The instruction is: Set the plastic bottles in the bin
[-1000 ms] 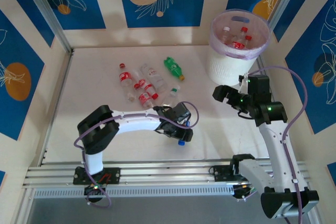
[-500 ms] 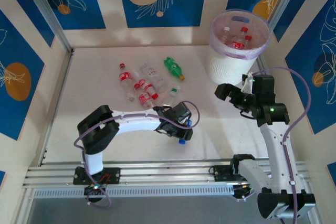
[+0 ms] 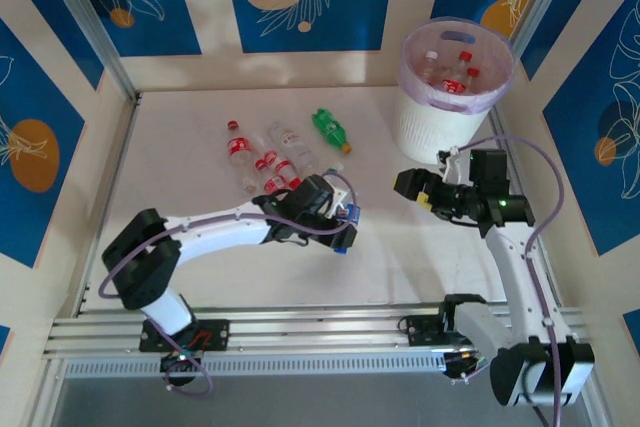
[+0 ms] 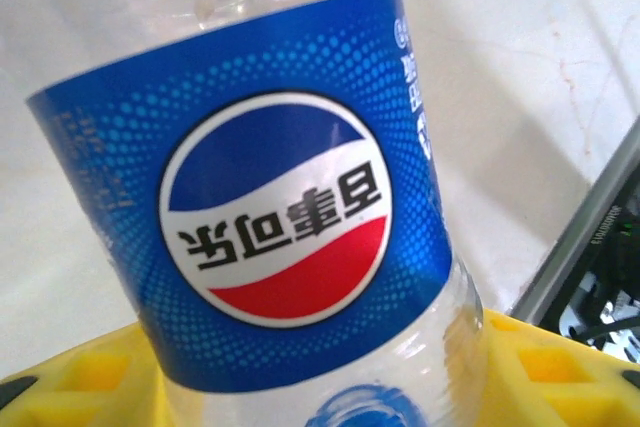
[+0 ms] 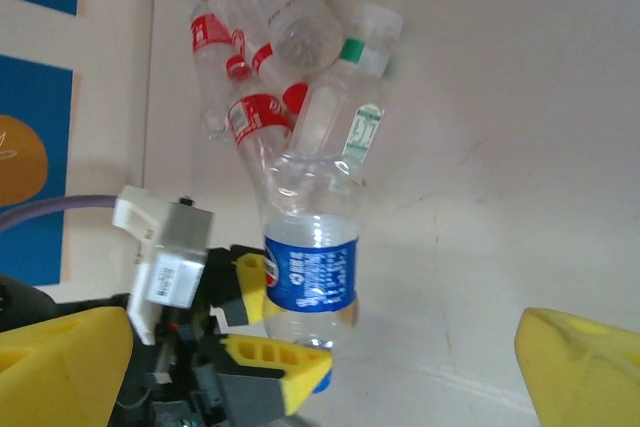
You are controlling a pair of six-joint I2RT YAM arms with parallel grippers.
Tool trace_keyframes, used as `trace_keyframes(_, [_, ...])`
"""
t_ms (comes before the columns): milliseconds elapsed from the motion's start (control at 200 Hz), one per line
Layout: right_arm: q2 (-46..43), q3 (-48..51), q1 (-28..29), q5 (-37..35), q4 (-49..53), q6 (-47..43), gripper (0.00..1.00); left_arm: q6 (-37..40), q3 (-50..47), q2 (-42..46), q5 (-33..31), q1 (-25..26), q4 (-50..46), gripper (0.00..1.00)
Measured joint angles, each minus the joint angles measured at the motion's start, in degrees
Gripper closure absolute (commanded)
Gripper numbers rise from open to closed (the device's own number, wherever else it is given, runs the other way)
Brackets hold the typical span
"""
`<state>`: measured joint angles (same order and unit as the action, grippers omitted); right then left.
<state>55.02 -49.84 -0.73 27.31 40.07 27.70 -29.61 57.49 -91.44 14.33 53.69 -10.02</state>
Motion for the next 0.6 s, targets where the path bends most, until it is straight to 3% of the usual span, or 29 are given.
trace_keyframes(190, [6.51, 3.3, 4.2, 5.64, -8.2, 2.91, 0.02, -0.5, -6.54, 4.76, 6.45, -3.19, 7.87, 0.46])
trace_keyframes(475, [18.25, 4.24, 13.7, 8.07, -21.62, 6.56, 0.05, -4.17, -7.43, 4.87, 13.38, -4.46, 17.14, 0.49])
trace_keyframes(600, [22.03, 3.67, 16.63, 8.46, -26.43, 8.26, 0.17, -5.51, -7.63, 4.85, 14.23, -4.48, 17.99, 0.49])
